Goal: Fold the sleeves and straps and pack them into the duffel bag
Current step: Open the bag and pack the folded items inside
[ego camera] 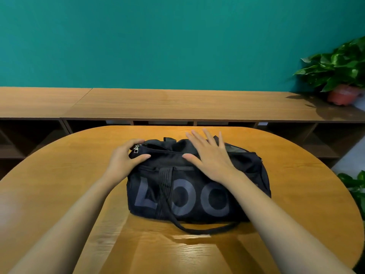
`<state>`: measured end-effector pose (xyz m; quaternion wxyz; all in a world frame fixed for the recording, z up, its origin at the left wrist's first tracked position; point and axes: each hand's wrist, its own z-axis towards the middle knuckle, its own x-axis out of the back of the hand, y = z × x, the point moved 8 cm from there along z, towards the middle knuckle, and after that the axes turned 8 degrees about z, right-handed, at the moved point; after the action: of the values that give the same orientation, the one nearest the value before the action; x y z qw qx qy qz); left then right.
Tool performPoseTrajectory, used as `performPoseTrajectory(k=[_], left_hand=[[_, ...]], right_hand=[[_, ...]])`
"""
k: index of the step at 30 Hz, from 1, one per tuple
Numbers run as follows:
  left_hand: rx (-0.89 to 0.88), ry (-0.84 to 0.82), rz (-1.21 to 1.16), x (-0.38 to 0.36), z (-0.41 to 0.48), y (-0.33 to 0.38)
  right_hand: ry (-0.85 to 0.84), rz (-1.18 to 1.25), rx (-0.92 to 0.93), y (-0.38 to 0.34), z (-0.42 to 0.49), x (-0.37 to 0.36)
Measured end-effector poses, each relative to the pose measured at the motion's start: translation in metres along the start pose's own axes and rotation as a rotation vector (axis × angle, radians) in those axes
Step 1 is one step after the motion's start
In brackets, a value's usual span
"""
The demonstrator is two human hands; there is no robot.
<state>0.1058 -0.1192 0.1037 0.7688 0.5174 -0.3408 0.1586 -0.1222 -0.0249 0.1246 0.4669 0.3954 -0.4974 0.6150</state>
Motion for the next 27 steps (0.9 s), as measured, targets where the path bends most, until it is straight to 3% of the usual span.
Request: performPoseTrajectory(k=[4, 6, 10, 15, 22, 27], left_hand=[[0.034, 0.036, -0.026, 0.009, -0.004, -0.001], [0.068, 0.058, -0.068, 0.017, -0.004, -0.007], [0.119, 0.082, -0.177, 0.03, -0.002, -0.015], [0.246, 0.078, -0.425, 0.028, -0.001, -0.02], [0.459, 0.067, -0.744, 0.016, -0.008, -0.03], [0.506, 0.075, -0.767, 0.014, -0.01, -0.034]], right_hand=[[-0.215, -0.074, -0.011, 0.001, 0.011, -0.062], [-0.242, -0.084, -0.033, 0.009, 0.006, -0.078], [-0.094, 0.009, -0.036, -0.011, 0.012, -0.058], [0.222, 0.195, 0.157, -0.083, 0.029, -0.024], [0.233, 0.158, 0.131, -0.121, 0.059, -0.035], [0.227, 0.178, 0.072, -0.12, 0.06, -0.039]])
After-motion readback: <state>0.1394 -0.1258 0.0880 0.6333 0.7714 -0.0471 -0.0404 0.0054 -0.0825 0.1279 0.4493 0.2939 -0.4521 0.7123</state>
